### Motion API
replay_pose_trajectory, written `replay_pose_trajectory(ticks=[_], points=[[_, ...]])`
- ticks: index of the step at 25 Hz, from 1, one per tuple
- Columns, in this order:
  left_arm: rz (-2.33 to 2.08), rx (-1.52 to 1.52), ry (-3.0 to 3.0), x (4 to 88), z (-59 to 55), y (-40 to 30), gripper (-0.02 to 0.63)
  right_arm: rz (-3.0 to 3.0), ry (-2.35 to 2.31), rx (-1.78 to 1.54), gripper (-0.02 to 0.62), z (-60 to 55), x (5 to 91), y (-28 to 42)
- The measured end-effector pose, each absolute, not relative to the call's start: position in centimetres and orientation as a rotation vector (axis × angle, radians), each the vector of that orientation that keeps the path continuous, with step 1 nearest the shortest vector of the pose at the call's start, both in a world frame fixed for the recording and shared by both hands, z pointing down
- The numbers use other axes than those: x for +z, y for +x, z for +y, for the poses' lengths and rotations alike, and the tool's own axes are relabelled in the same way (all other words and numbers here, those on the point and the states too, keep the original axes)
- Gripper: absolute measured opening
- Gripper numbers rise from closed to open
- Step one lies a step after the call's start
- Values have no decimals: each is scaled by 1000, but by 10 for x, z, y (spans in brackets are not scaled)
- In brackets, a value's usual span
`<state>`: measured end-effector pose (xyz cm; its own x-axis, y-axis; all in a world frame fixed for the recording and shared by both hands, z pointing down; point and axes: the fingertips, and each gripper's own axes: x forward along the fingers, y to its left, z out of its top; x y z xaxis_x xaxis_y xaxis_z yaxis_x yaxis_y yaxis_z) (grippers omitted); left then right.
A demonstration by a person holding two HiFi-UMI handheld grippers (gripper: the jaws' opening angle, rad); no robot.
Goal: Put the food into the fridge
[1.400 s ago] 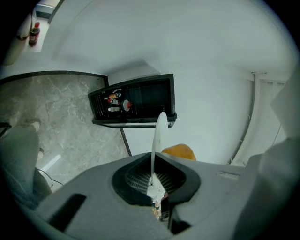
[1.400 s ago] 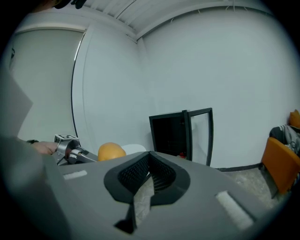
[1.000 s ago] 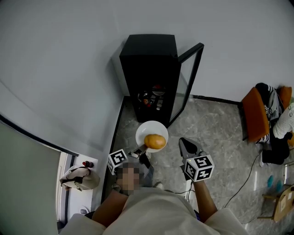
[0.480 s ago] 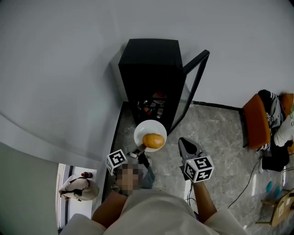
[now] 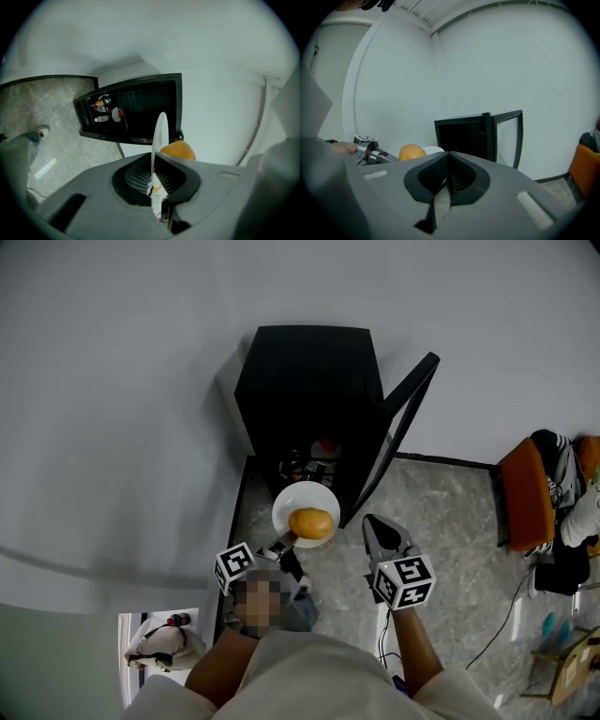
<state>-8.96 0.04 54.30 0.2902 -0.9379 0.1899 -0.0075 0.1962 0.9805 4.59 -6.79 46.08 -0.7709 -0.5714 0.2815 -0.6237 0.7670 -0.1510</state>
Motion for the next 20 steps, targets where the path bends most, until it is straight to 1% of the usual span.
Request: replay_pose_trajectory(ticks=[9, 20], points=[[-1060, -837, 1188, 518, -52, -103, 5, -2749, 1003, 365, 8, -118, 439, 37], [-1043, -795, 1159, 532, -91, -127, 5, -2701, 1061, 428, 8, -153, 454, 17]])
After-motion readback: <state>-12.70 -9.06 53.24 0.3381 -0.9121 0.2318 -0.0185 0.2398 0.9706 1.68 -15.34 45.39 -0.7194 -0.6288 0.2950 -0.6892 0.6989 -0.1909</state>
